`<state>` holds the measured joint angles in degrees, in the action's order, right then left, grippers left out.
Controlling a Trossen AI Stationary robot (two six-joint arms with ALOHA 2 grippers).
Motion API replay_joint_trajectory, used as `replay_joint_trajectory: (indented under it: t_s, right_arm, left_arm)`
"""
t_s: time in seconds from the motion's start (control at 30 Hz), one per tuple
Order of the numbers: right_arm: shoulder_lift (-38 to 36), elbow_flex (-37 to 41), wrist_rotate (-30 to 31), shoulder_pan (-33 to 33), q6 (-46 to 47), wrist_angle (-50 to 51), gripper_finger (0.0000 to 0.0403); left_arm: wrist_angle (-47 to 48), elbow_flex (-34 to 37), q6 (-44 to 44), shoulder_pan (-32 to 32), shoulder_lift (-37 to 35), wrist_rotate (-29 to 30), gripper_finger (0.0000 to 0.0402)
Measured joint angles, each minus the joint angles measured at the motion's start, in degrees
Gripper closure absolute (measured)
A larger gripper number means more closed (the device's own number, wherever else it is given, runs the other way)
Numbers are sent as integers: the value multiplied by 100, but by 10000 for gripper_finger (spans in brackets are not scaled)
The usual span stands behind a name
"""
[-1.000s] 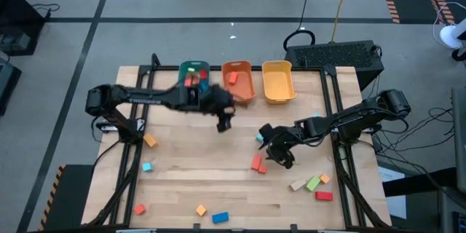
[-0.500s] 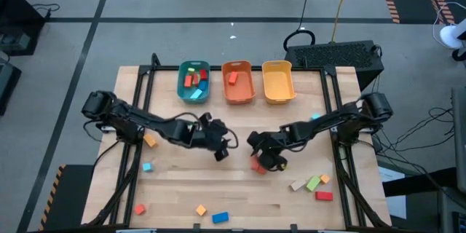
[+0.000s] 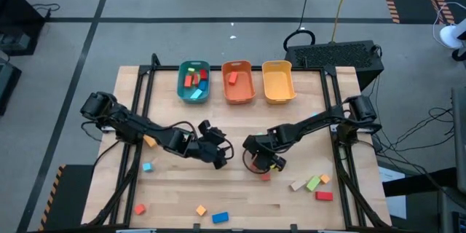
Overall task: Sort blocks by size
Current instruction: Put the orange thick rectangular block into the orange bin
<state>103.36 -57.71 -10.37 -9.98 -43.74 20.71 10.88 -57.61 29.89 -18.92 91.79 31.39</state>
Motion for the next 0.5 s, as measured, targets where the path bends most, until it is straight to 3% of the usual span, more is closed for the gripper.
replay_joint_trajectory:
  t_s: [0.23, 0.5]
  right_arm:
    - [4, -22, 65, 66, 239, -42, 267]
    - [-22, -29, 1272, 66, 965, -153, 284]
  left_arm:
    - [2, 9, 127, -72, 103, 359, 160]
    - [-278, 9, 133, -205, 556, 810, 160]
